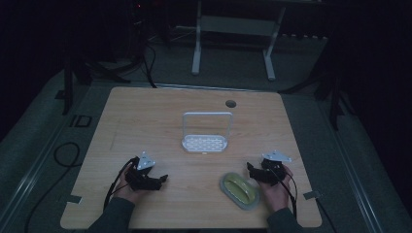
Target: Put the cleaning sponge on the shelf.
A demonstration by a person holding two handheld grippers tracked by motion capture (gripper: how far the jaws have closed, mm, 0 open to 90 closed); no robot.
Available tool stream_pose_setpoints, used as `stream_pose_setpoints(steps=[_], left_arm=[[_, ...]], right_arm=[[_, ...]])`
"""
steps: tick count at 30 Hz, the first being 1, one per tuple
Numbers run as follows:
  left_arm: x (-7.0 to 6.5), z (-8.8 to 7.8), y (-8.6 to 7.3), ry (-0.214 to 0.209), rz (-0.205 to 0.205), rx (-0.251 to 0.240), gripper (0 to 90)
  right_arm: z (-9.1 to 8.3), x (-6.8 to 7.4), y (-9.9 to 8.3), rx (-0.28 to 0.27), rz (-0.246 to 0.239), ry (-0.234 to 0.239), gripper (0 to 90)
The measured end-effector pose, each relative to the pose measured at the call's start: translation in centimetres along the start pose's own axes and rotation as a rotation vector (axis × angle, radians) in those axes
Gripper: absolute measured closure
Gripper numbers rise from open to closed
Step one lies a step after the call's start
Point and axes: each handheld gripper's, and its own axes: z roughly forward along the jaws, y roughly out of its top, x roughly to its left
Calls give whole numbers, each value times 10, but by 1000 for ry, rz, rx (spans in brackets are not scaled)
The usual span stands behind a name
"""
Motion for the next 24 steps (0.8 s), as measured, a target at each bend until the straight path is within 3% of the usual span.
stream_pose_setpoints(steps=[7, 8, 12, 24], left_arm=[[0, 0, 0, 0, -1, 0, 174], [0, 0, 0, 0, -2, 0, 174], [0, 0, 0, 0, -1, 0, 174], [0, 0, 0, 2, -1, 2, 170]], right_arm=[[-14, 4, 4, -46, -31, 23, 318], [-23, 8, 7, -83, -49, 32, 393], [-34, 13, 10, -112, -67, 40, 474], [-60, 36, 13, -126, -89, 197, 772]])
